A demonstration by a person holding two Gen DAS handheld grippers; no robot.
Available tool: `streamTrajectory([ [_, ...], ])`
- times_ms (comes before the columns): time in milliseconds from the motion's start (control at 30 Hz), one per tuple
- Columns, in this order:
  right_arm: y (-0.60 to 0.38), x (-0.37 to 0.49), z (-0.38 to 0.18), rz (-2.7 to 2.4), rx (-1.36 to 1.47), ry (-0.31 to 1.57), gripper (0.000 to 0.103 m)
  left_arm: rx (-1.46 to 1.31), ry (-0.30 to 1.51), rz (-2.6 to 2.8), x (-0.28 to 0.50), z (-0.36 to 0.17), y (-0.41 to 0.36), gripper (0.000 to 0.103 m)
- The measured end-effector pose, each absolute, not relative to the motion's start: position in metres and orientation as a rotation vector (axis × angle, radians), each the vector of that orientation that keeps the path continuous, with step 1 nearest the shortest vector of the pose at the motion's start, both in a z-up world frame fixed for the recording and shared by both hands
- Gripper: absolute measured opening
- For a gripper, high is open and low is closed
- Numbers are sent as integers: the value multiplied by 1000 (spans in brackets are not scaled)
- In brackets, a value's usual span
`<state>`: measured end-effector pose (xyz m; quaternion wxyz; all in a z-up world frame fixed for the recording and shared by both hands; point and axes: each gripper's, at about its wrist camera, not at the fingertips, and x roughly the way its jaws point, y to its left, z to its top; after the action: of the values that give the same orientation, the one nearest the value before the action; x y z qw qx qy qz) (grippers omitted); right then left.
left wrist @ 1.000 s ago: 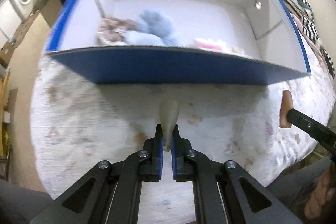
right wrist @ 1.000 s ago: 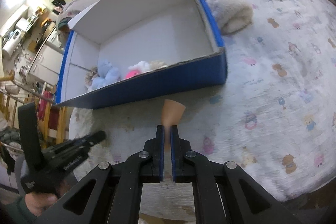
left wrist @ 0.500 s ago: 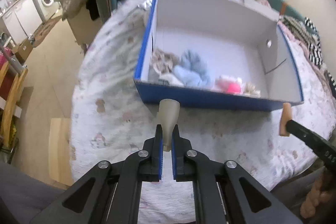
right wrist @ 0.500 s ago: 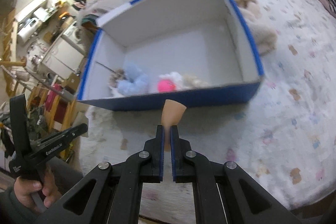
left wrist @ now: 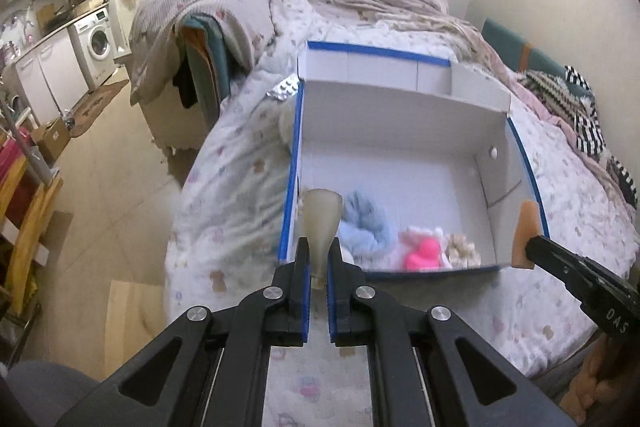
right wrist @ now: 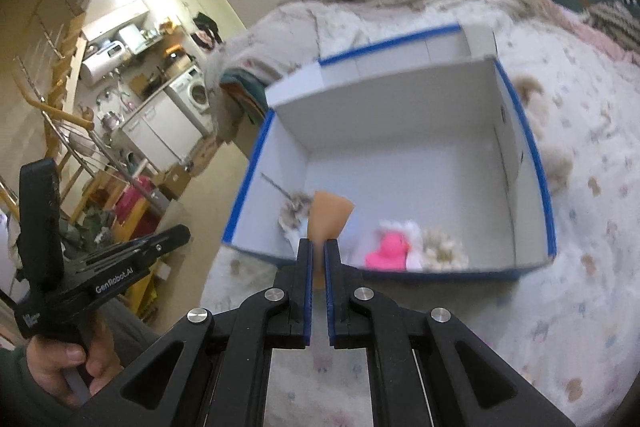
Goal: Organize soft objects
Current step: 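Lift the orange-tan item with the right tool and carry it over the box, then lower the item into the box and open the right tool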
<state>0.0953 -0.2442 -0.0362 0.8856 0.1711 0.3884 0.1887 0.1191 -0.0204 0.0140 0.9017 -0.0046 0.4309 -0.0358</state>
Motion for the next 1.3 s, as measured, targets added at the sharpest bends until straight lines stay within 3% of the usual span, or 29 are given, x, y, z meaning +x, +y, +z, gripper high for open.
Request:
streamTrajectory([
  [667,-270,169,-38,282,277,803,7,32,873,-134,188,5,-45,6],
  [1300,-250,202,-112,223,288,1051,7,129,908,-213,219,-68,-86,8],
])
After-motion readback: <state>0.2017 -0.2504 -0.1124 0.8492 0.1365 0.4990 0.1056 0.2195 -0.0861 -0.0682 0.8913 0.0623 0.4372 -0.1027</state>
